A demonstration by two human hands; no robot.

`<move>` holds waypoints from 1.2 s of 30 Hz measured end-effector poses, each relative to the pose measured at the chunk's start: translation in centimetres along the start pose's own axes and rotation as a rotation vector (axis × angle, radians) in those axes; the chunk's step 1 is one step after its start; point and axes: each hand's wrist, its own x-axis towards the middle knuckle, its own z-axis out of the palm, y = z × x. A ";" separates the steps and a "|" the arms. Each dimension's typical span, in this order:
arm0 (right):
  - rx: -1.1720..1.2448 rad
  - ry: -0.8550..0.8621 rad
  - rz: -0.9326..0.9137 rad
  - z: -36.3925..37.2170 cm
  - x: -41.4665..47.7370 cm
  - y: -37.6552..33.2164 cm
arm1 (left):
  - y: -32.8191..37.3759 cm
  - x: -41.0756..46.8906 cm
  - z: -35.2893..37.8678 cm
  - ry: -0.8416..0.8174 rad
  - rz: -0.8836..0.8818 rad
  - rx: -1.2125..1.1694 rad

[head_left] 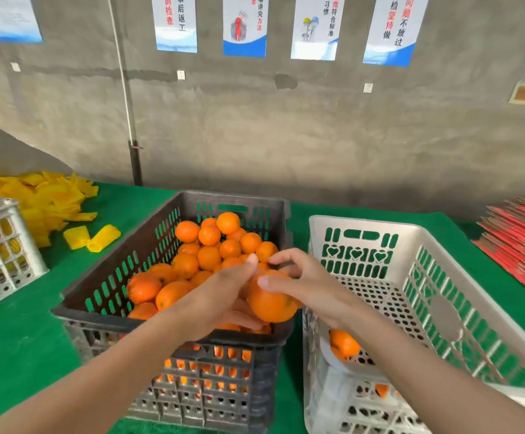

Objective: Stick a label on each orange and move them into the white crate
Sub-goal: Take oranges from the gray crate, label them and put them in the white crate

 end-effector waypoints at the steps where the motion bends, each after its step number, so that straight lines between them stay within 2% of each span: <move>1: 0.028 0.010 -0.023 -0.2 -1.2 0.1 | -0.4 -1.1 0.8 0.019 0.044 -0.030; 4: -0.036 0.061 -0.227 -0.5 -5.4 1.0 | -1.9 -3.9 2.7 0.103 0.163 -0.084; 7: -0.234 0.186 -0.437 0.5 -9.3 2.5 | -2.9 -6.5 4.7 0.057 0.228 -0.099; 10: -0.282 0.242 -0.529 1.8 -12.0 4.5 | -5.1 -7.8 7.5 -0.025 0.114 -0.125; 12: -0.278 0.259 -0.541 2.4 -13.2 5.9 | -6.8 -8.1 8.9 -0.040 0.033 -0.229; 15: -0.170 0.200 -0.442 2.6 -14.6 8.9 | -9.2 -7.9 9.5 0.007 -0.017 -0.340; 17: -0.073 0.236 -0.297 2.3 -15.4 12.3 | -10.8 -7.8 9.4 0.041 -0.077 -0.363; 18: -0.109 0.246 -0.206 2.2 -15.7 14.3 | -11.6 -7.8 9.2 0.055 -0.110 -0.372; 19: -0.217 0.206 -0.095 2.1 -15.7 16.1 | -12.4 -7.8 9.1 0.068 -0.137 -0.374; 22: -0.617 -0.116 0.217 2.5 -15.0 20.8 | -14.3 -7.9 8.8 0.096 -0.189 -0.350; 25: -0.879 -0.329 0.400 3.8 -14.1 22.2 | -15.7 -7.8 8.7 0.130 -0.216 -0.340; 29: -0.978 -0.369 0.347 4.6 -13.3 22.1 | -17.2 -7.9 7.9 0.177 -0.243 -0.341; 31: -0.946 -0.328 0.288 4.5 -13.4 21.9 | -18.0 -7.9 7.5 0.184 -0.250 -0.309; 34: -0.759 -0.172 0.202 3.8 -13.7 21.9 | -18.6 -8.1 7.2 0.143 -0.251 -0.188; 36: -0.589 -0.126 0.161 3.2 -13.8 21.1 | -18.5 -8.0 7.1 0.066 -0.256 -0.060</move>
